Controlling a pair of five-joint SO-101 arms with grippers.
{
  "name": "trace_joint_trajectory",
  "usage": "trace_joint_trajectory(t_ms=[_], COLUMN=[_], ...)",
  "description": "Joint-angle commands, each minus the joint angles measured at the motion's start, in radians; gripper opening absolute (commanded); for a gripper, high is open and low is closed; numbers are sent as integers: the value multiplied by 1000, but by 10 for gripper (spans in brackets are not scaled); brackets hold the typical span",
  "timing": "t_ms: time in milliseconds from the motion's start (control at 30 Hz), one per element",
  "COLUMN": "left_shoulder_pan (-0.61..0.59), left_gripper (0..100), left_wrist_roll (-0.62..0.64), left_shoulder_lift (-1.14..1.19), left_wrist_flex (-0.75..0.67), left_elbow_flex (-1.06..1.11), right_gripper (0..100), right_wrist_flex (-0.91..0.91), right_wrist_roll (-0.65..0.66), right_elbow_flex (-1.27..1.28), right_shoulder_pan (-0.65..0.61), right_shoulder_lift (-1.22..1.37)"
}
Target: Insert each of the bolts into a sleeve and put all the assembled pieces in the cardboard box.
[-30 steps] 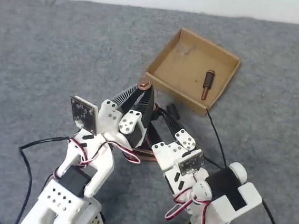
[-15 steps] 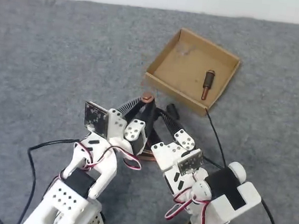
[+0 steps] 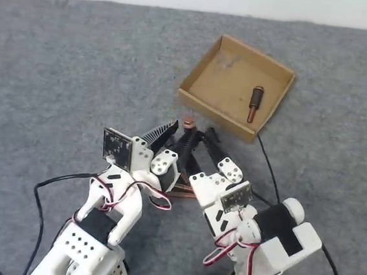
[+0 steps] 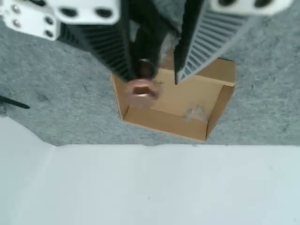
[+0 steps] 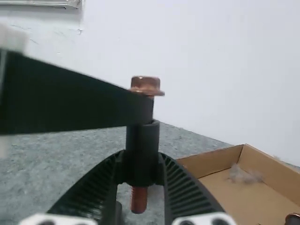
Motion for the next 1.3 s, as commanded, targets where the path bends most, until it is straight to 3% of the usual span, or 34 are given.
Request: trace_joint_trajectory(t_ms=[0, 633, 900, 1167, 1267], left_shoulder_pan=[2, 46, 28, -242, -345], left_gripper=[173, 173, 173, 171, 115], left_wrist_roll=[15, 14, 11, 17, 17], left_shoulder_lift=[-6, -6, -8, -8, -8], left_wrist_flex=[2, 8, 288, 381, 417], left_elbow_flex=[1, -113, -337, -383, -331], right_gripper=[6, 6, 6, 6, 6], right_wrist_flex=[-8, -7, 48, 47, 47], right_wrist_roll=[-9, -9, -11, -11, -11], right_elbow_flex=[0, 0, -29, -26, -26], right_shoulder_pan=[19, 25, 54, 54, 54], right_shoulder_lift=[-36, -35, -35, -35, -35])
